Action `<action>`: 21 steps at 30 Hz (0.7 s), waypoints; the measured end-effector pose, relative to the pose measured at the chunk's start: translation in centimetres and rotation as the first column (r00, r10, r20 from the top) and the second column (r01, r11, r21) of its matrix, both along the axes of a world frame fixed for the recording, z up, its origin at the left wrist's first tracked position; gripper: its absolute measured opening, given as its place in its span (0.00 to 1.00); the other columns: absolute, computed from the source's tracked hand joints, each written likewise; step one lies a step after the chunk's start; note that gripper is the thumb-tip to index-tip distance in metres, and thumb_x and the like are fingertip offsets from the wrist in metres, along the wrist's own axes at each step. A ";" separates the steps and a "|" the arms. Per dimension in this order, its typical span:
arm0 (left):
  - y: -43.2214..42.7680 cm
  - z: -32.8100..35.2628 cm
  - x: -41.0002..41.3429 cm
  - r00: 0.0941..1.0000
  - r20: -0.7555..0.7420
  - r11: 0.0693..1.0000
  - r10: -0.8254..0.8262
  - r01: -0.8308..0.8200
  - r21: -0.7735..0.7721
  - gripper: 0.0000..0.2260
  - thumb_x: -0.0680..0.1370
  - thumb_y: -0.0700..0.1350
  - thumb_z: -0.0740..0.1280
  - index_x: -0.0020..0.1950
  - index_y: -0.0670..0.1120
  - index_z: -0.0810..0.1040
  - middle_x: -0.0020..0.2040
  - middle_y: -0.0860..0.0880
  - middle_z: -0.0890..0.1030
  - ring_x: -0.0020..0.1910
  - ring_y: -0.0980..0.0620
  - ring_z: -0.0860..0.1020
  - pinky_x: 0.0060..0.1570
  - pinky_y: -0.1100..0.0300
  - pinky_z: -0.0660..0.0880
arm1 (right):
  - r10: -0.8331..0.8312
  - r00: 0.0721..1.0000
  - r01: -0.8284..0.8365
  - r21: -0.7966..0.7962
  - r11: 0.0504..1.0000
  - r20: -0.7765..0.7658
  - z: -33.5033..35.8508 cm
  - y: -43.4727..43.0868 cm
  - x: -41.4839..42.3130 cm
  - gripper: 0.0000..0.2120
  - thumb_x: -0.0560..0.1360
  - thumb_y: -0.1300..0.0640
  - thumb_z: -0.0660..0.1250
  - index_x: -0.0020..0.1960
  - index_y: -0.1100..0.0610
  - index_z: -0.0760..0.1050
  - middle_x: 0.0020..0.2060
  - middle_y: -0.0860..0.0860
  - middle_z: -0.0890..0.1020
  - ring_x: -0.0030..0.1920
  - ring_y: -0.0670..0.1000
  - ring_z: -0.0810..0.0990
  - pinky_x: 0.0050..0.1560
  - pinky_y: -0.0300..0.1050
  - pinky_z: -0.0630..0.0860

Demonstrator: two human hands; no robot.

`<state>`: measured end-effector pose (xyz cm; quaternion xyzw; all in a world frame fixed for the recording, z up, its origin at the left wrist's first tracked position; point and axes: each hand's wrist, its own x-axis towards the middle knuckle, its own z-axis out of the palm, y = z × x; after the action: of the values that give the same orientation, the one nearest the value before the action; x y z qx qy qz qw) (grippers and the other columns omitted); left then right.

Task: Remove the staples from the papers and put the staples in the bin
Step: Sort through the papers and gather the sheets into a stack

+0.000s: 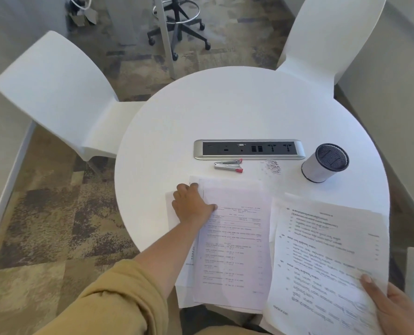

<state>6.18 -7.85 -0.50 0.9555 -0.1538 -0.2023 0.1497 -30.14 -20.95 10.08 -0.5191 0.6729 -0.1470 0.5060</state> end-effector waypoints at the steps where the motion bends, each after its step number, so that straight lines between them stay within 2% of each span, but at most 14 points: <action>1: -0.1 0.0 -0.1 1.000 0.012 1.000 0.003 -0.003 -0.021 0.34 0.65 0.61 0.78 0.66 0.51 0.73 0.66 0.47 0.70 0.66 0.44 0.69 0.63 0.51 0.69 | -0.009 1.000 0.009 -0.004 1.000 0.003 0.1 0.1 -0.2 0.07 0.76 0.55 0.69 0.40 0.56 0.81 0.23 0.36 0.81 0.33 0.47 0.80 0.32 0.37 0.74; 3: -0.2 0.0 -0.4 1.000 0.023 0.998 0.020 -0.018 -0.061 0.29 0.66 0.58 0.80 0.63 0.52 0.75 0.65 0.48 0.71 0.65 0.45 0.69 0.63 0.52 0.68 | -0.026 0.999 0.027 -0.013 1.000 0.031 0.0 0.2 -0.7 0.13 0.75 0.54 0.70 0.33 0.55 0.82 0.23 0.37 0.81 0.29 0.46 0.80 0.26 0.26 0.73; 5: -0.2 0.1 -0.6 0.999 -0.032 0.991 0.043 -0.047 -0.128 0.30 0.66 0.54 0.81 0.63 0.50 0.73 0.64 0.48 0.74 0.64 0.44 0.72 0.62 0.51 0.70 | -0.041 0.998 0.042 -0.008 0.999 0.040 0.0 0.3 -0.9 0.12 0.74 0.53 0.71 0.33 0.47 0.85 0.25 0.38 0.83 0.33 0.49 0.81 0.26 0.25 0.73; 6: -0.2 0.2 -0.7 0.993 -0.101 0.980 0.063 -0.080 -0.181 0.33 0.66 0.51 0.81 0.66 0.49 0.70 0.65 0.47 0.76 0.64 0.43 0.74 0.62 0.50 0.72 | -0.054 0.998 0.054 0.001 0.999 0.038 -0.1 0.2 -1.0 0.12 0.74 0.52 0.71 0.33 0.46 0.85 0.25 0.39 0.83 0.36 0.52 0.81 0.28 0.28 0.76; 8: -0.1 0.3 -0.9 0.962 -0.256 0.949 0.100 -0.170 -0.267 0.36 0.68 0.47 0.80 0.71 0.49 0.66 0.66 0.48 0.77 0.63 0.42 0.77 0.61 0.49 0.75 | -0.045 0.999 0.044 0.017 0.999 0.026 -0.1 0.3 -1.0 0.12 0.74 0.53 0.71 0.34 0.54 0.84 0.24 0.40 0.83 0.39 0.53 0.80 0.29 0.35 0.79; 9: 0.2 0.5 -1.1 0.941 -0.317 0.931 0.120 -0.217 -0.293 0.35 0.69 0.47 0.80 0.71 0.50 0.66 0.65 0.48 0.77 0.62 0.43 0.78 0.61 0.49 0.76 | -0.041 0.999 0.040 0.020 0.999 0.030 0.0 0.3 -0.8 0.11 0.75 0.54 0.71 0.36 0.56 0.84 0.24 0.40 0.83 0.40 0.53 0.80 0.29 0.37 0.79; 13: 2.6 1.7 -3.1 0.827 -0.541 0.844 0.155 -0.395 -0.362 0.16 0.76 0.49 0.73 0.62 0.46 0.76 0.56 0.48 0.82 0.50 0.49 0.81 0.52 0.52 0.80 | -0.036 0.997 0.034 0.032 0.999 0.072 0.9 0.4 0.5 0.08 0.77 0.58 0.68 0.49 0.63 0.80 0.22 0.40 0.81 0.36 0.48 0.77 0.33 0.40 0.68; 15: 4.8 2.3 -4.8 0.797 -0.598 0.852 0.083 -0.368 -0.372 0.07 0.80 0.45 0.68 0.56 0.45 0.80 0.51 0.48 0.84 0.47 0.51 0.83 0.47 0.55 0.82 | -0.029 0.995 0.024 0.055 0.998 0.097 1.0 0.7 1.2 0.08 0.77 0.58 0.68 0.49 0.64 0.80 0.24 0.41 0.82 0.36 0.48 0.78 0.33 0.40 0.68; 18: 7.3 2.9 -6.9 0.779 -0.626 0.862 0.043 -0.346 -0.371 0.08 0.82 0.45 0.64 0.51 0.47 0.83 0.48 0.50 0.86 0.46 0.51 0.84 0.45 0.56 0.81 | -0.024 0.986 0.009 0.094 0.996 0.163 0.5 1.2 1.8 0.12 0.74 0.57 0.71 0.51 0.65 0.81 0.30 0.50 0.86 0.35 0.56 0.85 0.28 0.41 0.78; 19: 7.7 3.1 -7.2 0.778 -0.626 0.852 0.059 -0.365 -0.374 0.09 0.83 0.45 0.64 0.50 0.47 0.83 0.47 0.50 0.86 0.46 0.51 0.84 0.44 0.58 0.80 | -0.031 0.979 0.007 0.118 0.993 0.199 0.3 1.2 2.0 0.14 0.71 0.55 0.72 0.51 0.64 0.81 0.32 0.53 0.87 0.34 0.58 0.86 0.29 0.43 0.81; 21: 8.1 4.0 -7.4 0.782 -0.614 0.808 0.104 -0.426 -0.407 0.09 0.82 0.45 0.65 0.47 0.47 0.83 0.43 0.50 0.86 0.42 0.51 0.84 0.40 0.60 0.78 | -0.009 0.961 -0.038 0.162 0.986 0.276 0.2 0.7 2.7 0.19 0.66 0.51 0.73 0.51 0.63 0.81 0.40 0.58 0.87 0.38 0.60 0.87 0.42 0.57 0.82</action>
<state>-1.23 0.26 3.47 0.7854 -0.0098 -0.4012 0.4712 -27.42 -20.28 10.27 -0.4546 0.6020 -0.1575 0.6372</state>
